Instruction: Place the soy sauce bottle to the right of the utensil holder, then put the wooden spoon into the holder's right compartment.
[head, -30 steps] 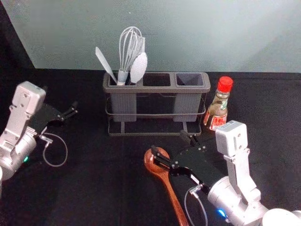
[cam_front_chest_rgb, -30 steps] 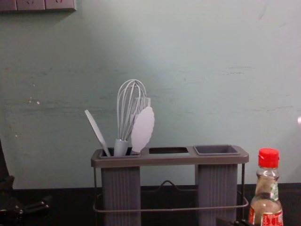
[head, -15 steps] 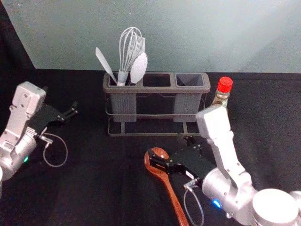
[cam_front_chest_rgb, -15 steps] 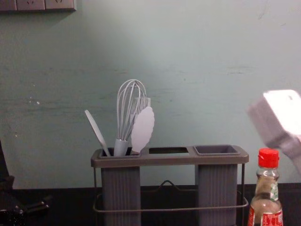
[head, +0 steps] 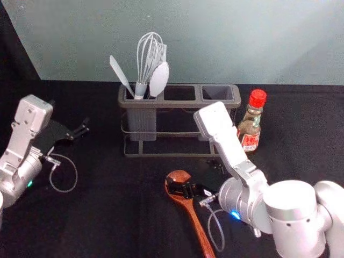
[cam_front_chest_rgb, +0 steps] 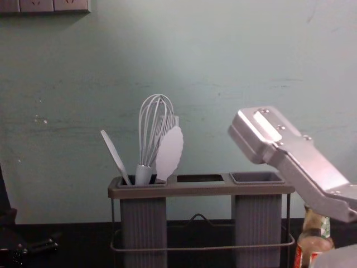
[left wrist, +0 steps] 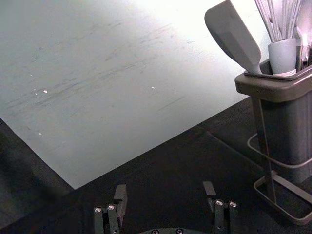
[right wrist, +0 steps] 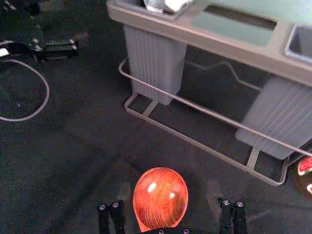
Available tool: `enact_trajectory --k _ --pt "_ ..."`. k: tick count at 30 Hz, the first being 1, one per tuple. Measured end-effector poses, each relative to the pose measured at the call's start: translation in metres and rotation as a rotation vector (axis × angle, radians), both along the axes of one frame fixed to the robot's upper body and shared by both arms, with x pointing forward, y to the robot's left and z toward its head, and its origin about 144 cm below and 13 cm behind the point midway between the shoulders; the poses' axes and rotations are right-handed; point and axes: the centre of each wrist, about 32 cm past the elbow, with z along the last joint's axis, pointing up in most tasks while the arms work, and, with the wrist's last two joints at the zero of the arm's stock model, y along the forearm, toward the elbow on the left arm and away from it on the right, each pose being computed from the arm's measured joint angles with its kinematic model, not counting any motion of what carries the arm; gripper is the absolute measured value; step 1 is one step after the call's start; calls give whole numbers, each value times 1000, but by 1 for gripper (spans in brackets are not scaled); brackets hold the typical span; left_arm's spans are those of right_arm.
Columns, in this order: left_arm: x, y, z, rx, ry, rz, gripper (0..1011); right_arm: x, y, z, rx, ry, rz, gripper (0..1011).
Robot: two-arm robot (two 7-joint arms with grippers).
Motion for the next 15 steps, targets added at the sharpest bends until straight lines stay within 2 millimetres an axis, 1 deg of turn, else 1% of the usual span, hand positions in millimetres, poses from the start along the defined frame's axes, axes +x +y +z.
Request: enact_trajectory --k 7,15 --pt "0 0 0 0 0 0 1011 16 6 1 -15 114 -9 1004" --pt "0 0 0 0 0 0 1011 24 9 0 -29 172 -6 1004"
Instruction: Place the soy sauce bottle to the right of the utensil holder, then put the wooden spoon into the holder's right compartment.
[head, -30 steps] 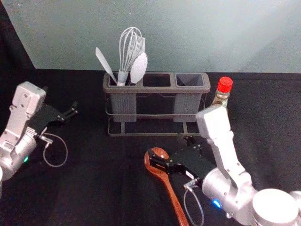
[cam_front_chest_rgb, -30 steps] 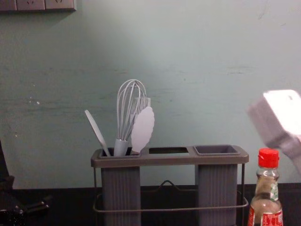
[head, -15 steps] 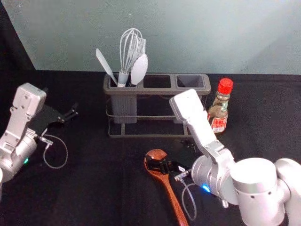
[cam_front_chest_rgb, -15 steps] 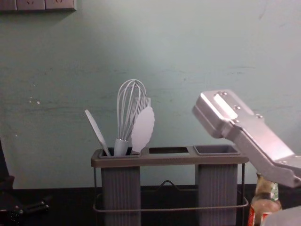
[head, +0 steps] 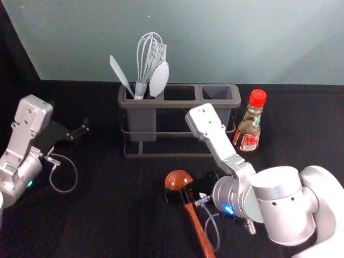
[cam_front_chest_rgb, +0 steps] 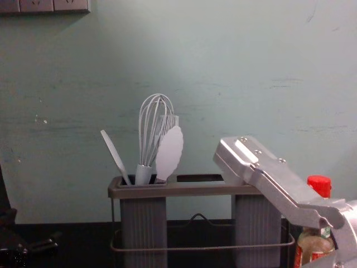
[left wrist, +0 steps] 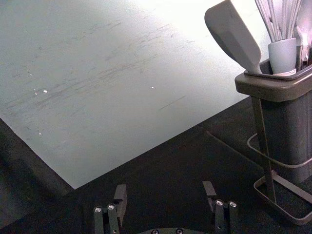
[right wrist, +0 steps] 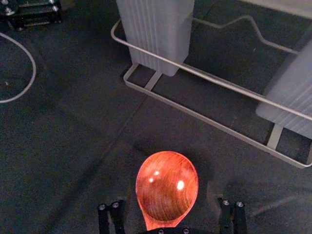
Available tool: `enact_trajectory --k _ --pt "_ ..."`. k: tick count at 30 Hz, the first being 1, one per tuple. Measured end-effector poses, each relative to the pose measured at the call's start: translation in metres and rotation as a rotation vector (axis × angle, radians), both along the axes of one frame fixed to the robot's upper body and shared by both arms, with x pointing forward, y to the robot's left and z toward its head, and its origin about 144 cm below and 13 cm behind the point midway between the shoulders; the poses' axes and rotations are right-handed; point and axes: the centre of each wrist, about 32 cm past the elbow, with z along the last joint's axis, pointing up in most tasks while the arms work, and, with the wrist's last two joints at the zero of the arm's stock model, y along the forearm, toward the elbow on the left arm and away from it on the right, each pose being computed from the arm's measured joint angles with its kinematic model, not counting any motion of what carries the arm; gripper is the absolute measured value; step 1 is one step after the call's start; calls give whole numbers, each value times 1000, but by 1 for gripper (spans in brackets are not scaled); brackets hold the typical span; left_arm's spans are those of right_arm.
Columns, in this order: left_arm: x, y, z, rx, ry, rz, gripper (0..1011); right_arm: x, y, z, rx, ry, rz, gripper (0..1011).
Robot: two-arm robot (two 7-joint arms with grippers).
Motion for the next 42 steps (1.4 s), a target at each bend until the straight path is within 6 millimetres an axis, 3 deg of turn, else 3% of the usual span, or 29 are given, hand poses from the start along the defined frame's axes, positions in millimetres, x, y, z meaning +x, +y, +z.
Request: enact_trajectory --k 42 --pt "0 0 0 0 0 0 1011 15 17 -4 -52 21 24 1004"
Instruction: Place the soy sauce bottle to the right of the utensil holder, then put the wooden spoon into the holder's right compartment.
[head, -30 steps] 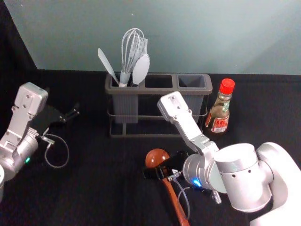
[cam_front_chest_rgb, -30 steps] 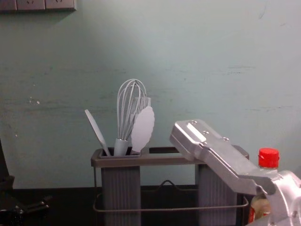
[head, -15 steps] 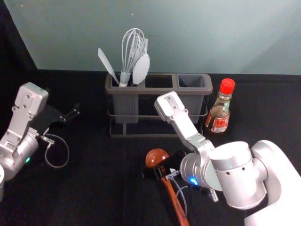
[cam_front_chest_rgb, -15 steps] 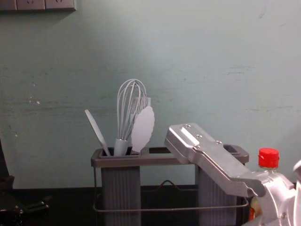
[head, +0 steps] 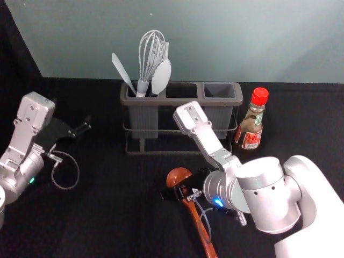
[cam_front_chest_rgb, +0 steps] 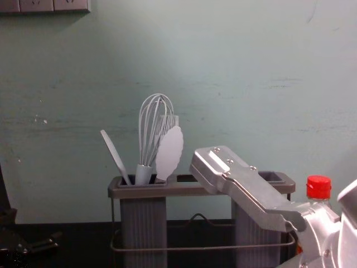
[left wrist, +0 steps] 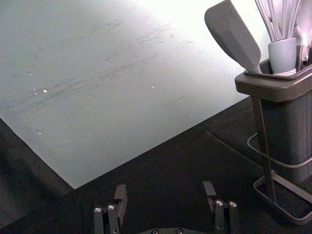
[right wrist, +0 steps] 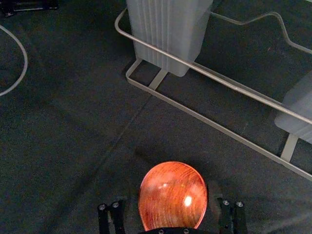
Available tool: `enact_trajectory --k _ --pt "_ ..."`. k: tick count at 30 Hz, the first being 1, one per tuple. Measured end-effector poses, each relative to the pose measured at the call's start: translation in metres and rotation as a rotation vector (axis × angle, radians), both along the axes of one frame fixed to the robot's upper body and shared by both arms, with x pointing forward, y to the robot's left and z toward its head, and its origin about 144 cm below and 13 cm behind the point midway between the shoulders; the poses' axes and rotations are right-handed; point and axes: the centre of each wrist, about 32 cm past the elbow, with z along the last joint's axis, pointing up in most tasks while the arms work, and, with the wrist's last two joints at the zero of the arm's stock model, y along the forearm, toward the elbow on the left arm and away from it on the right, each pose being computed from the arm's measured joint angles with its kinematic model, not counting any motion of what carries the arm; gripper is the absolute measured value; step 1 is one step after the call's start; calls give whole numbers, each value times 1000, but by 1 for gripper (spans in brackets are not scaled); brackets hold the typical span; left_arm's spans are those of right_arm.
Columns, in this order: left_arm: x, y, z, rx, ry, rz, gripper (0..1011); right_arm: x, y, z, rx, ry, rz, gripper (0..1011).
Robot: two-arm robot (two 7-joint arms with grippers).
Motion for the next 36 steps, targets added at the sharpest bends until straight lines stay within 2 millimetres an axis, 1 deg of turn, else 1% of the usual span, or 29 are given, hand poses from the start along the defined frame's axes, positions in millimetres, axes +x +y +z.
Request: enact_trajectory --k 22,23,24,25,27,28,30,36 --pt "0 0 0 0 0 0 1011 4 -1 -3 -18 6 1 1000" --pt "0 0 0 0 0 0 1011 4 -1 -3 -17 5 1 991" --pt "0 0 0 0 0 0 1011 4 -1 -4 -17 5 2 956" --pt "0 0 0 0 0 0 1011 5 -1 -4 -18 5 2 956" --pt "0 0 0 0 0 0 1011 5 -1 -4 -19 5 2 909" --pt "0 0 0 0 0 0 1011 5 -1 -4 -19 4 2 870" --pt "0 0 0 0 0 0 1011 5 -1 -4 -18 5 1 844" --pt "0 0 0 0 0 0 1011 4 -2 -4 -15 7 0 842"
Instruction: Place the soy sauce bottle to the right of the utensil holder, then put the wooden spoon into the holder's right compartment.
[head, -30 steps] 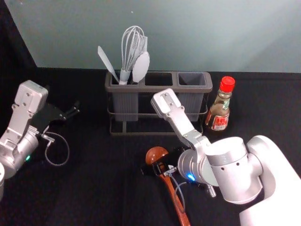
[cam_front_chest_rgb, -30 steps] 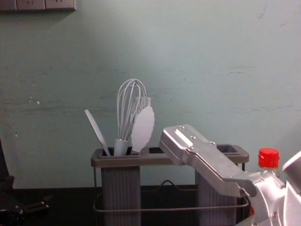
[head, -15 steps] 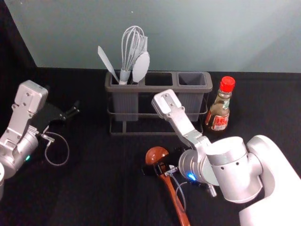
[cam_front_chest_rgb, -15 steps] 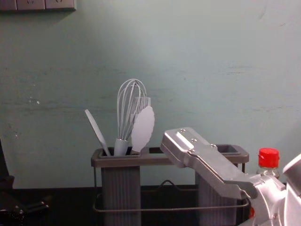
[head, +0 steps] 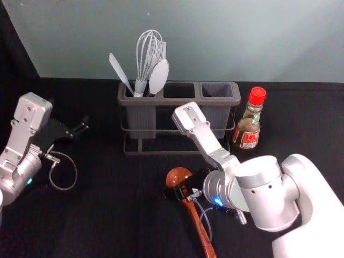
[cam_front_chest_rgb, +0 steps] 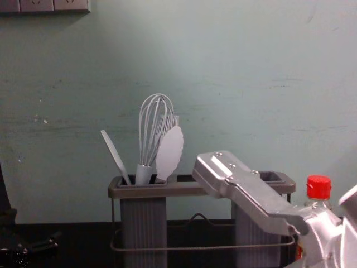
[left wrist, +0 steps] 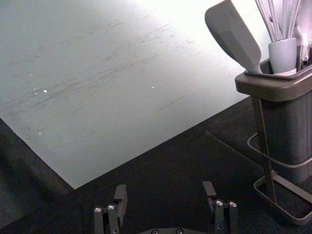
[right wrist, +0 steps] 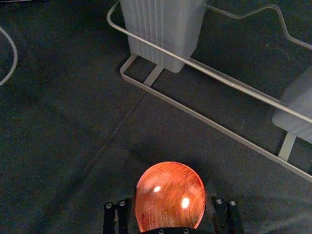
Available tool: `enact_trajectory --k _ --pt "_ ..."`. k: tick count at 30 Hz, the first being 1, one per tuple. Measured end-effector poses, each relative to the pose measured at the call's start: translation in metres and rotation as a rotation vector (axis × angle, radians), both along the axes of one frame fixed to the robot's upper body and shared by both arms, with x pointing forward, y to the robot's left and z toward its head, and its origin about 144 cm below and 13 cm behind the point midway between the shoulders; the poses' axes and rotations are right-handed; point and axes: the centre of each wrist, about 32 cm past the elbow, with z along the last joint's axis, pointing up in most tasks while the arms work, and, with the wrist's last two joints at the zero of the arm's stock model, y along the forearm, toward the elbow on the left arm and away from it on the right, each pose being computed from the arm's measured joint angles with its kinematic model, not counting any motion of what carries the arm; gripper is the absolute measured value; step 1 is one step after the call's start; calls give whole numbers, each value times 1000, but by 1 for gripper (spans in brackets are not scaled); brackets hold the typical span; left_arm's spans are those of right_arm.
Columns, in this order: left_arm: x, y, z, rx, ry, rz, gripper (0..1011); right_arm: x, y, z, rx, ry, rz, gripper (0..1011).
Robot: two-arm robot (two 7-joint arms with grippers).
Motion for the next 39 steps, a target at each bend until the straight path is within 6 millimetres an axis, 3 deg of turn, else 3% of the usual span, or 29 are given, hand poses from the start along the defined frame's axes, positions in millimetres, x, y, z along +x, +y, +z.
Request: enact_trajectory --k 10,18,26,39 --pt "0 0 0 0 0 0 1011 -18 -16 17 42 -58 5 842" --pt "0 0 0 0 0 0 1011 -49 -37 29 87 -234 5 842" --pt "0 0 0 0 0 0 1011 -82 -58 29 115 -503 2 843" --pt "0 0 0 0 0 0 1011 -111 -77 14 113 -859 53 842"
